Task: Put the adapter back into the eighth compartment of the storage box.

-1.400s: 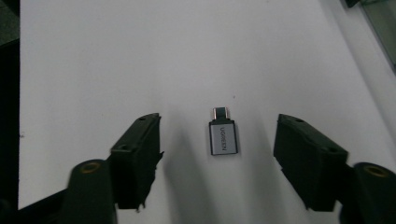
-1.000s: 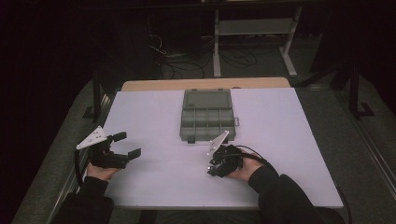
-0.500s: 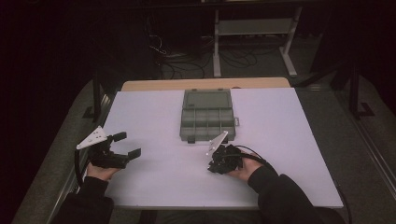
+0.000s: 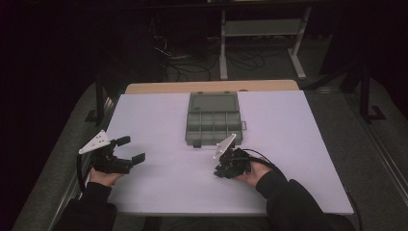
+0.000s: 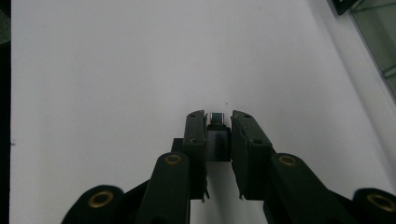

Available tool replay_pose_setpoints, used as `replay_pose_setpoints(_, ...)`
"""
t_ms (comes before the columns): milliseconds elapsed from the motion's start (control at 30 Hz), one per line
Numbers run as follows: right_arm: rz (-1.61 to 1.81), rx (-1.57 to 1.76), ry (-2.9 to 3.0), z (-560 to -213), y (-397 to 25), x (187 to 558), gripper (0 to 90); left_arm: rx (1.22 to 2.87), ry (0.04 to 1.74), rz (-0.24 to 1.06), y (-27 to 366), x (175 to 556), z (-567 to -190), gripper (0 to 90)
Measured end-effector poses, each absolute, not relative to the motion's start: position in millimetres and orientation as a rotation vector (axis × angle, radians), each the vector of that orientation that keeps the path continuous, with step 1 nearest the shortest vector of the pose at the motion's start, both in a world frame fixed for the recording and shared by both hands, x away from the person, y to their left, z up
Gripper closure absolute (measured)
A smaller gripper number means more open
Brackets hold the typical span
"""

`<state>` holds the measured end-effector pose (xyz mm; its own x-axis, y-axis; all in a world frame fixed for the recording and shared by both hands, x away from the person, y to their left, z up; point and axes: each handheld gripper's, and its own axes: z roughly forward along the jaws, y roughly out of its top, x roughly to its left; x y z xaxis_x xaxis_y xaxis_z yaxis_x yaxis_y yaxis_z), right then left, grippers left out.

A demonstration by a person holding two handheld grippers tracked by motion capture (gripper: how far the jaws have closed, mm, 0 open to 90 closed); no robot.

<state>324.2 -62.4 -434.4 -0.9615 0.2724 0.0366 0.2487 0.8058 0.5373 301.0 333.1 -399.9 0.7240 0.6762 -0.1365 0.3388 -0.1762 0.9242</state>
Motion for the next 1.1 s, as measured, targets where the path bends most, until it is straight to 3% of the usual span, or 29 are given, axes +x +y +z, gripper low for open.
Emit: replay_pose_setpoints(1100, 0.996, 0.457, 2.862, -407.7, -77.2, 326.3, 74.7, 1.782, 0.807, 0.370, 333.7, 300.4, -399.9, 0.0)
